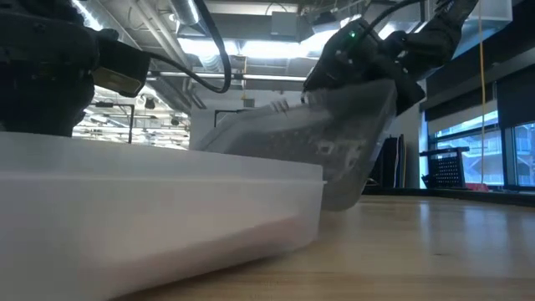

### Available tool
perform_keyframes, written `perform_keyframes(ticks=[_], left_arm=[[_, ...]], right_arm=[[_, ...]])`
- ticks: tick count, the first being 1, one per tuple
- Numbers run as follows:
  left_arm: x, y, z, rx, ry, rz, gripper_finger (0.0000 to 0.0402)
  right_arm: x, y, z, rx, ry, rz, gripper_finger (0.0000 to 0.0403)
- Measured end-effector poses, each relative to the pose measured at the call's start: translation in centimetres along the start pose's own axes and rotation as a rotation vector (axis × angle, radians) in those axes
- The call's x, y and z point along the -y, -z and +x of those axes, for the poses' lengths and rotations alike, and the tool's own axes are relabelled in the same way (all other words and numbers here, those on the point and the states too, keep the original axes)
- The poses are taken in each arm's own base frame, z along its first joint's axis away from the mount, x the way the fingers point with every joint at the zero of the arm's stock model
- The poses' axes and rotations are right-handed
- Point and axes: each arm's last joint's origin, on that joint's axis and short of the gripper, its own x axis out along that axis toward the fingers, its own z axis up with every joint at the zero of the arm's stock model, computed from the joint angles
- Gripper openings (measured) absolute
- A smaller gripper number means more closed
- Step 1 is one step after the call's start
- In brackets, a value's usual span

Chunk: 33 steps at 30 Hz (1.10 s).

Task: Pack school essentials
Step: Close the supply box

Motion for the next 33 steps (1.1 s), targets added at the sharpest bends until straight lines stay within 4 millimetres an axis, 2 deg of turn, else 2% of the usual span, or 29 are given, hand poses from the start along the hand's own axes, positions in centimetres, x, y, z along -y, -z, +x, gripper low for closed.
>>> perform_keyframes(ticks=[7, 15, 25, 33], left_arm=[[0.0, 0.0, 0.0, 0.0, 0.0, 0.0, 0.0096], [0.0, 0.0, 0.0, 0.0, 0.0, 0.0, 0.0096], [-0.2, -0.5, 0.1, 0.0, -0.004, -0.01, 0.0096], [-0.2, -0.5, 0.1, 0.001, -0.006, -0.009, 0.0096]], right_arm=[[-0.6, -0.7, 0.2, 0.057, -0.063, -0.014, 0.0397], [-2.7, -1.5, 0.9, 0.128, -0.118, -0.097, 0.0397], [-5.2, -4.2, 1.9, 0.167, -0.054, -0.231, 0.0397], [-6.0, -4.3, 2.1, 0.169, -0.069, -0.241, 0.0397]])
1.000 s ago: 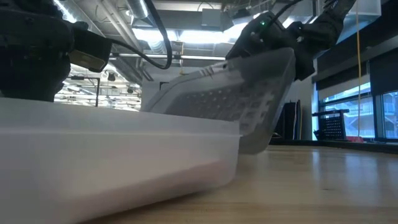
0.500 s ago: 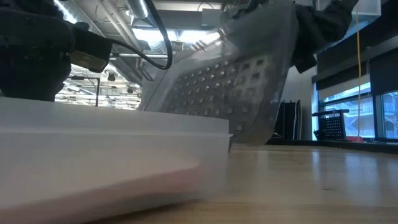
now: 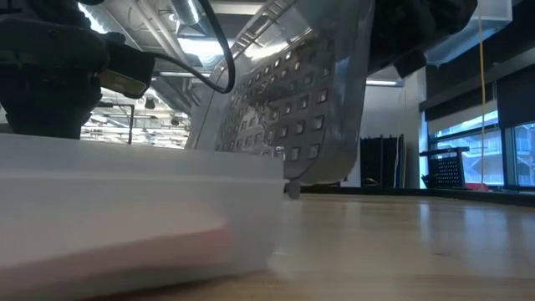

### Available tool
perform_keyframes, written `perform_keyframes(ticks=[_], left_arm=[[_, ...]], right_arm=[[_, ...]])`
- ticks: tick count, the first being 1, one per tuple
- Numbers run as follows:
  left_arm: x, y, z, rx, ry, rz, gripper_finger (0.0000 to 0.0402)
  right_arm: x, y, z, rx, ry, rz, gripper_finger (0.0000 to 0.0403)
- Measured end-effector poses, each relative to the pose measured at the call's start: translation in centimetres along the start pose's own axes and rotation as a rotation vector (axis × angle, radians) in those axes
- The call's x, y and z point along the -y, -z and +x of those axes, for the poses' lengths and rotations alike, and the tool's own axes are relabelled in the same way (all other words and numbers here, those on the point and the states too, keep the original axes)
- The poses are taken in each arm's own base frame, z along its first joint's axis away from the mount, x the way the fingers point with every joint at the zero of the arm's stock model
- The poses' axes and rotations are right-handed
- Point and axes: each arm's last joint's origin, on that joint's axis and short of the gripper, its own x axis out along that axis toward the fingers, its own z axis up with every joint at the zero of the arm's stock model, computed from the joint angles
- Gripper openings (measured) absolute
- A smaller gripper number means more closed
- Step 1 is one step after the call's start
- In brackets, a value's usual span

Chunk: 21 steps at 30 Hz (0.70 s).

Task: Pack school essentials
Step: Close the supply box

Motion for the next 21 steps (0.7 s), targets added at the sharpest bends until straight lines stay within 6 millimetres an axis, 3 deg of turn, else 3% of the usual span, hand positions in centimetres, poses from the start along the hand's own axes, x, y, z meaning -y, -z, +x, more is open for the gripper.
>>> perform_keyframes(ticks=[9, 21], left_arm=[[0.0, 0.0, 0.0, 0.01, -0.004, 0.009, 0.0096], [-0.1, 0.0, 0.0, 0.0, -0.006, -0.001, 0.0096]], right_arm=[[-0.3, 1.7, 2.0, -0.021, -0.026, -0.024, 0.0397], [-0.3, -1.0, 3.0, 0.013, -0.038, -0.075, 0.0397]])
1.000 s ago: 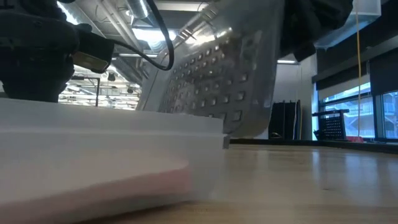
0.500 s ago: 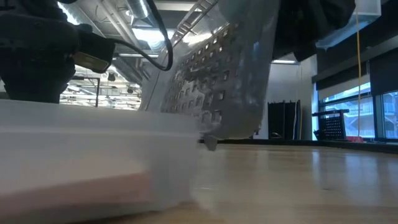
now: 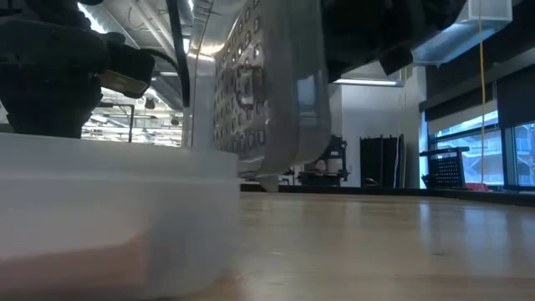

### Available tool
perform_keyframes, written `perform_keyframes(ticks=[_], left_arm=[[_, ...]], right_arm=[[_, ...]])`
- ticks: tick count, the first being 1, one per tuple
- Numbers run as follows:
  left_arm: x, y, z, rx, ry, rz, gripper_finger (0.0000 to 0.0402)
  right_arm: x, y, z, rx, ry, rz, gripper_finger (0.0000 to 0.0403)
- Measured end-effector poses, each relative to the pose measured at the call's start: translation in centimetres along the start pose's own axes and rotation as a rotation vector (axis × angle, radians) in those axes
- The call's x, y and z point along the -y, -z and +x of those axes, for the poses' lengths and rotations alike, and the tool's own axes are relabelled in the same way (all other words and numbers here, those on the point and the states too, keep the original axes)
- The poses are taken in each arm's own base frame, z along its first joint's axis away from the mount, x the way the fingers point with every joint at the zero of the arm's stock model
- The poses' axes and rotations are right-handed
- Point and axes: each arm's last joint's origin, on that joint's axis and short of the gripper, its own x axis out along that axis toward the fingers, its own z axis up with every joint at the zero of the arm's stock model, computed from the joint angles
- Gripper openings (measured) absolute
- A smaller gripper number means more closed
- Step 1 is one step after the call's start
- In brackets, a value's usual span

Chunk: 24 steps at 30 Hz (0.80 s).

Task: Pack school essentials
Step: Close the supply box

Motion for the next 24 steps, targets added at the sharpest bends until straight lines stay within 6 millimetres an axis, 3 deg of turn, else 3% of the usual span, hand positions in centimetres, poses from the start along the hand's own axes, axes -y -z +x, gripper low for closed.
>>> perform_keyframes(ticks=[16, 24], left_arm=[[-1.0, 0.0, -2.6, -0.04, 0.03, 0.026, 0.0096], [-1.6, 0.2, -2.8, -0.063, -0.019, 0.034, 0.0096]], right_arm=[[0.2, 0.2, 0.4, -0.011, 0.001, 0.004, 0.0397], [0.2, 0.0, 0.5, -0.003, 0.002, 0.003, 0.0397]])
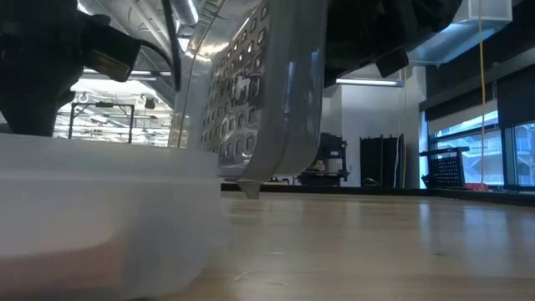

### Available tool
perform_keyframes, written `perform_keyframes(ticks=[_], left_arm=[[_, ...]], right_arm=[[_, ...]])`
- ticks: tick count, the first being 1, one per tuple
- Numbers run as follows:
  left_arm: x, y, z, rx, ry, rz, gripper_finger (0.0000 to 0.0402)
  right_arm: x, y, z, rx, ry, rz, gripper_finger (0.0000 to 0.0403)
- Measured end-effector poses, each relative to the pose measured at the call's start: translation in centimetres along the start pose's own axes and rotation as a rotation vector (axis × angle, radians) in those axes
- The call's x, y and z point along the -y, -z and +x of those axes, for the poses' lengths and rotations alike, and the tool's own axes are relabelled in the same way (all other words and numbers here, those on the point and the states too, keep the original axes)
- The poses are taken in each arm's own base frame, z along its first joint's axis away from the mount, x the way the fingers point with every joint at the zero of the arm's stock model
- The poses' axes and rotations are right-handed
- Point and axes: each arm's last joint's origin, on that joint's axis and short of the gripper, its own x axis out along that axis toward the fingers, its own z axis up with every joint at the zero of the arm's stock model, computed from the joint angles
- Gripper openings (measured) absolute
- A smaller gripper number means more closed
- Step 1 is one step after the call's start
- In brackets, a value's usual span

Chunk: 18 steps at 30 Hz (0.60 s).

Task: Pack school essentials
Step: Close the supply box

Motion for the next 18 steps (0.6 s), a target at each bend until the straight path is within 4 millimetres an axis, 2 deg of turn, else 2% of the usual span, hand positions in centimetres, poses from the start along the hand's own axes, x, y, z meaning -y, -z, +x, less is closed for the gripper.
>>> perform_keyframes(ticks=[9, 18], left_arm=[[-1.3, -0.3, -4.3, 0.068, -0.028, -0.003, 0.0096], [-4.0, -0.1, -9.0, 0.144, 0.045, -0.029, 0.0096]], right_arm=[[0.3, -1.9, 0.3, 0.011, 0.001, -0.033, 0.0397], [0.9, -3.8, 1.2, 0.038, 0.005, -0.07, 0.0397]])
